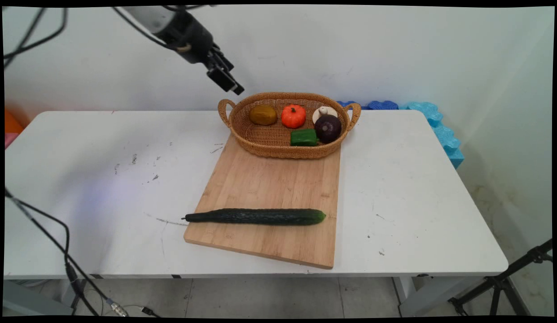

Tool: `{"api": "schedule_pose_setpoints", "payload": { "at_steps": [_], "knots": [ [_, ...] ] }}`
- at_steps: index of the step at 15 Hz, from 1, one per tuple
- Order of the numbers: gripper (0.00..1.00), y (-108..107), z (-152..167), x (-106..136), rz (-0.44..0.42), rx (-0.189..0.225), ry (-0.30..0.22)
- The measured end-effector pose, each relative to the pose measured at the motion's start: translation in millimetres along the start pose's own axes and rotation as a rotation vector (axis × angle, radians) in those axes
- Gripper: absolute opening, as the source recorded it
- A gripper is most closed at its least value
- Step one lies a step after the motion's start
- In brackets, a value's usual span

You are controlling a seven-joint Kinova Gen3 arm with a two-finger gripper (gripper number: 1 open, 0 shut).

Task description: Pick up the potato from the vegetable basket

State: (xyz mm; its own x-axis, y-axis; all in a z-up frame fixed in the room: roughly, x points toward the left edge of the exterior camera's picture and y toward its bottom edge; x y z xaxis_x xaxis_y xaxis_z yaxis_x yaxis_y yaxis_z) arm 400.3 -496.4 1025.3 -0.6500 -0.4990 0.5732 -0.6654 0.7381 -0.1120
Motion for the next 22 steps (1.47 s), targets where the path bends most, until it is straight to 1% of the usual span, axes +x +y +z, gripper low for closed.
{"api": "schedule_pose_setpoints", "payload": {
  "at_steps": [2,4,7,9,16,19,22],
  "knots": [
    [1.00,-16.2,28.7,8.6,0.030,0.014,-0.040],
    [1.00,-29.5,54.2,13.9,0.061,0.019,-0.075],
    [1.00,-47.5,91.9,19.8,0.101,0.016,-0.120],
    [1.00,-56.6,112.8,21.9,0.120,0.010,-0.140],
    [1.00,-77.2,169.6,25.0,0.168,-0.024,-0.179],
    [1.00,-81.3,187.9,25.6,0.184,-0.046,-0.184],
    [1.00,-83.1,199.6,26.1,0.195,-0.059,-0.186]
  ]
}}
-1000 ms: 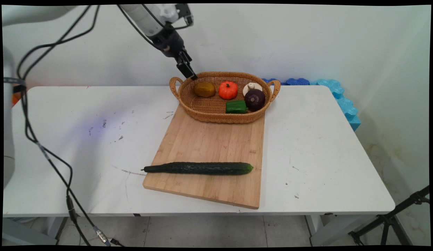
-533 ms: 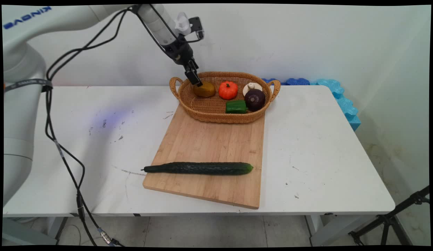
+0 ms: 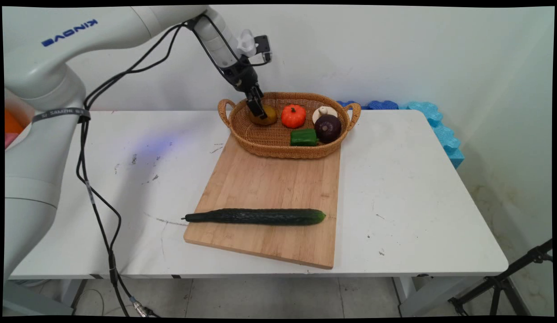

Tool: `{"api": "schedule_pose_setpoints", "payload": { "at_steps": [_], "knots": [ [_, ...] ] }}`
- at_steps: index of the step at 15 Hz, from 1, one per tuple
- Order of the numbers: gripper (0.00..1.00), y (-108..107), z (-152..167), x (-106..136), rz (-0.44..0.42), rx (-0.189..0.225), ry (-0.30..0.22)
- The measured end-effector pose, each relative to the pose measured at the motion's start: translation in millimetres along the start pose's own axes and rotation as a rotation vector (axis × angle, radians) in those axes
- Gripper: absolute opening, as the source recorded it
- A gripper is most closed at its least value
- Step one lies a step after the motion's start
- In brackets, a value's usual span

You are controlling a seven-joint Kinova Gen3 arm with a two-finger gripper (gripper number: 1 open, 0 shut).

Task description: Pick up the potato from the vegetable basket

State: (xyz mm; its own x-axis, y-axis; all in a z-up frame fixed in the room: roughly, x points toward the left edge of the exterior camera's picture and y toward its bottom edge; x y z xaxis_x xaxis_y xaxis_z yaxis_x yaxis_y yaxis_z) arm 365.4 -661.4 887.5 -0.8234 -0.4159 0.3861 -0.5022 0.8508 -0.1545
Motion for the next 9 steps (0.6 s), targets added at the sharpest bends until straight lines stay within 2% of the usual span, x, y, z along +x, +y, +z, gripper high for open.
{"api": "schedule_pose_setpoints", "payload": {
  "at_steps": [9],
  "knots": [
    [1.00,-6.1,24.9,3.0,0.033,-0.026,-0.003]
  ]
}}
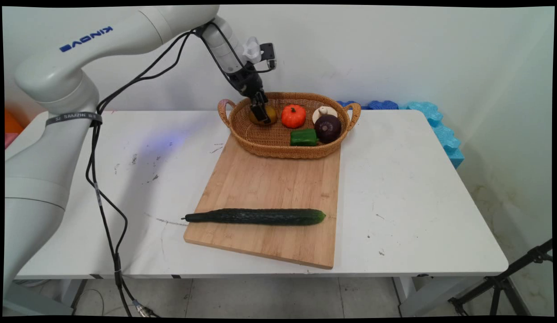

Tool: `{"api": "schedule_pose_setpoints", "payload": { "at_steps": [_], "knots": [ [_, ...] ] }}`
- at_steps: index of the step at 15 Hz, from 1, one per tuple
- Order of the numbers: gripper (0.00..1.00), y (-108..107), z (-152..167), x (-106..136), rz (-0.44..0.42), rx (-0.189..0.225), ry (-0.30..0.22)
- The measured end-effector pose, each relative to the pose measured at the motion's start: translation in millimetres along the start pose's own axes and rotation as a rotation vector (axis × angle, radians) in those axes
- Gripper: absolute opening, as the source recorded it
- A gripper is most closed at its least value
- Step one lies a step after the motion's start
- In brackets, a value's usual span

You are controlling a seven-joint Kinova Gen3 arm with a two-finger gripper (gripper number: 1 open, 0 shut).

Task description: Pick up the potato from the vegetable basket, then place the picked object on the cutting board

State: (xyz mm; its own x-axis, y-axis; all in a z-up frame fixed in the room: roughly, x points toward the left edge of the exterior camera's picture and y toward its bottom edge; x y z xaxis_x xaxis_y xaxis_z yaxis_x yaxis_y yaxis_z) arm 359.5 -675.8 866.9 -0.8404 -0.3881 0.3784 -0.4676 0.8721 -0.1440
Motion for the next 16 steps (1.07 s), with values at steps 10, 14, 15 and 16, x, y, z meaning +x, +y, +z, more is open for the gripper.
{"api": "schedule_pose_setpoints", "payload": {
  "at_steps": [10,14,15,16],
  "knots": [
    [0.00,-2.4,9.7,-1.6,0.018,-0.007,0.001],
    [0.00,0.1,8.2,-2.4,0.020,-0.011,0.005],
    [0.00,1.4,5.5,-2.4,0.017,-0.009,0.011],
    [0.00,2.9,1.6,-1.4,0.010,-0.006,0.018]
  ]
}}
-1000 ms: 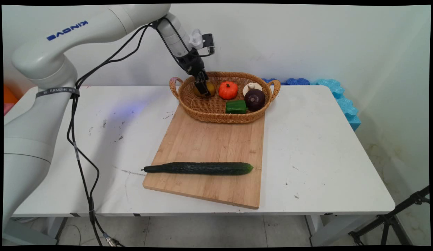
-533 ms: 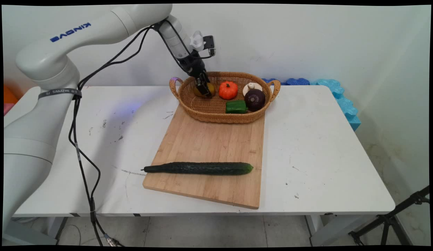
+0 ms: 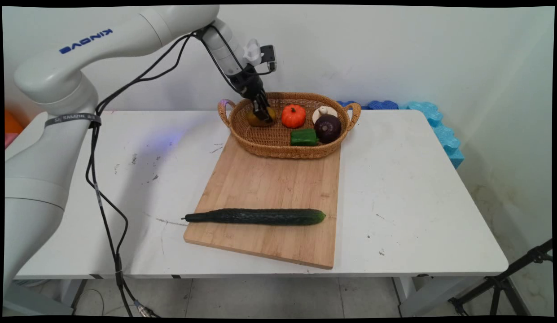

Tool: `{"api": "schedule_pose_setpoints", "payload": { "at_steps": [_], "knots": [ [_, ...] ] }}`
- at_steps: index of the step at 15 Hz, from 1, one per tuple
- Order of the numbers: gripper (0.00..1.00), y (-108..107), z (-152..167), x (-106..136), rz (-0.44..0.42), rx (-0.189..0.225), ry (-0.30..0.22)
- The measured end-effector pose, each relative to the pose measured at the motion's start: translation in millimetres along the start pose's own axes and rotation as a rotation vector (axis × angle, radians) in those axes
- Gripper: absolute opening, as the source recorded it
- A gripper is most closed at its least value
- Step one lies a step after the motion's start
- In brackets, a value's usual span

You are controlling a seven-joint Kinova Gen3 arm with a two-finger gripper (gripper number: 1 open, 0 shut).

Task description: Place the picked object on the cutting board

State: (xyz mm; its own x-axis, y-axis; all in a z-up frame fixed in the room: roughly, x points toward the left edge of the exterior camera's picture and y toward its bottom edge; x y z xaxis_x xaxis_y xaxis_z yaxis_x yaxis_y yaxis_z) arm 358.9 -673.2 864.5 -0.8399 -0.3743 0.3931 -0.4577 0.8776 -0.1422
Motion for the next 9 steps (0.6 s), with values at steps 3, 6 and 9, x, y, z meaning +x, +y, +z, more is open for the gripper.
{"api": "schedule_pose_setpoints", "payload": {
  "at_steps": [3,6,9],
  "knots": [
    [0.00,5.0,-20.6,5.8,-0.040,0.023,0.028],
    [0.00,11.6,-50.7,11.8,-0.102,0.053,0.060],
    [0.00,30.0,-99.2,19.8,-0.186,0.070,0.106]
  ]
}}
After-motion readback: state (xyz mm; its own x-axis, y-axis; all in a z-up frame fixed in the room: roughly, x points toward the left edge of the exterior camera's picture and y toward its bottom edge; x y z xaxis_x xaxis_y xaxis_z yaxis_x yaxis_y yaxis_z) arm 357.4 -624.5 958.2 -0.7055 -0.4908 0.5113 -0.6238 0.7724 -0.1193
